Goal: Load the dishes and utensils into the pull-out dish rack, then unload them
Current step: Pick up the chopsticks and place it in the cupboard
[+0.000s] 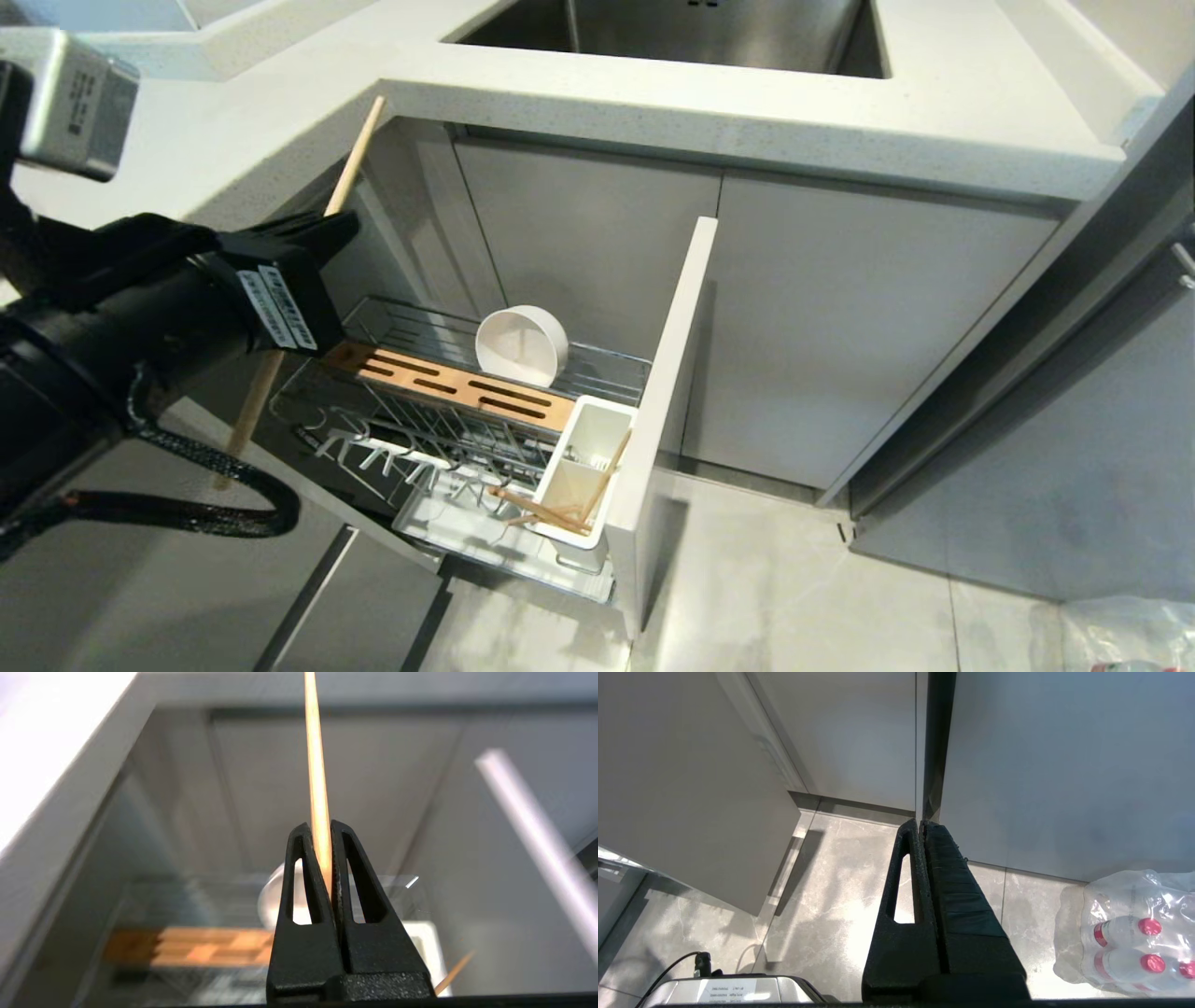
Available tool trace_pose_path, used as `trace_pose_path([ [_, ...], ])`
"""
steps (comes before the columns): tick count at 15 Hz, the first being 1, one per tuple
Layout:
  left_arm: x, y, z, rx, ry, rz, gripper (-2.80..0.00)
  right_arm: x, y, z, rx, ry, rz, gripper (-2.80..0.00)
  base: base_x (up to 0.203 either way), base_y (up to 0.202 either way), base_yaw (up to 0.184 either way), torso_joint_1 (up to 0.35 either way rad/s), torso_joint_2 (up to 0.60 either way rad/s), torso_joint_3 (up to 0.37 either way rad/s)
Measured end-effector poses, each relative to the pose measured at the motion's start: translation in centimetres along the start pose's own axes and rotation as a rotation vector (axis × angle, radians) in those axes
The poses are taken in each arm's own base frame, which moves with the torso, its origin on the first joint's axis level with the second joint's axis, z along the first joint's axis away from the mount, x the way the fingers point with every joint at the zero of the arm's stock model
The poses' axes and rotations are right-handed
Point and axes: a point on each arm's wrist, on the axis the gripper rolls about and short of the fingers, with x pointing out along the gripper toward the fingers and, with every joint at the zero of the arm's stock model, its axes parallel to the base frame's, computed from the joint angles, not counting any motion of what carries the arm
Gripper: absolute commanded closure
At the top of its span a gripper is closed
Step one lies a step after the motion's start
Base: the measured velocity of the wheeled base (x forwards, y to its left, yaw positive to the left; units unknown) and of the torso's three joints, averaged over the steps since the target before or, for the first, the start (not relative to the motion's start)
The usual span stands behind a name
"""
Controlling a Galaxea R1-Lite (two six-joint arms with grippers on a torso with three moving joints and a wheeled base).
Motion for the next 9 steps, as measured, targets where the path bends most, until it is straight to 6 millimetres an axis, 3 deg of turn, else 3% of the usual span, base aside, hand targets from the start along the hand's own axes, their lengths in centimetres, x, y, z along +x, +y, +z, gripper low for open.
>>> trace_pose_path([
  [6,2.3,-5.5,-0.9,-0.150,-0.146,0.041,0.00,0.0,0.0,0.0,0.000,0.000,0.000,0.00,0.000,0.000,0.000,0.000,0.00,0.000],
  [9,3.9,-7.0,-2.2,-0.209,-0.212,0.072,0.00,0.0,0.0,0.0,0.000,0.000,0.000,0.00,0.000,0.000,0.000,0.000,0.00,0.000],
])
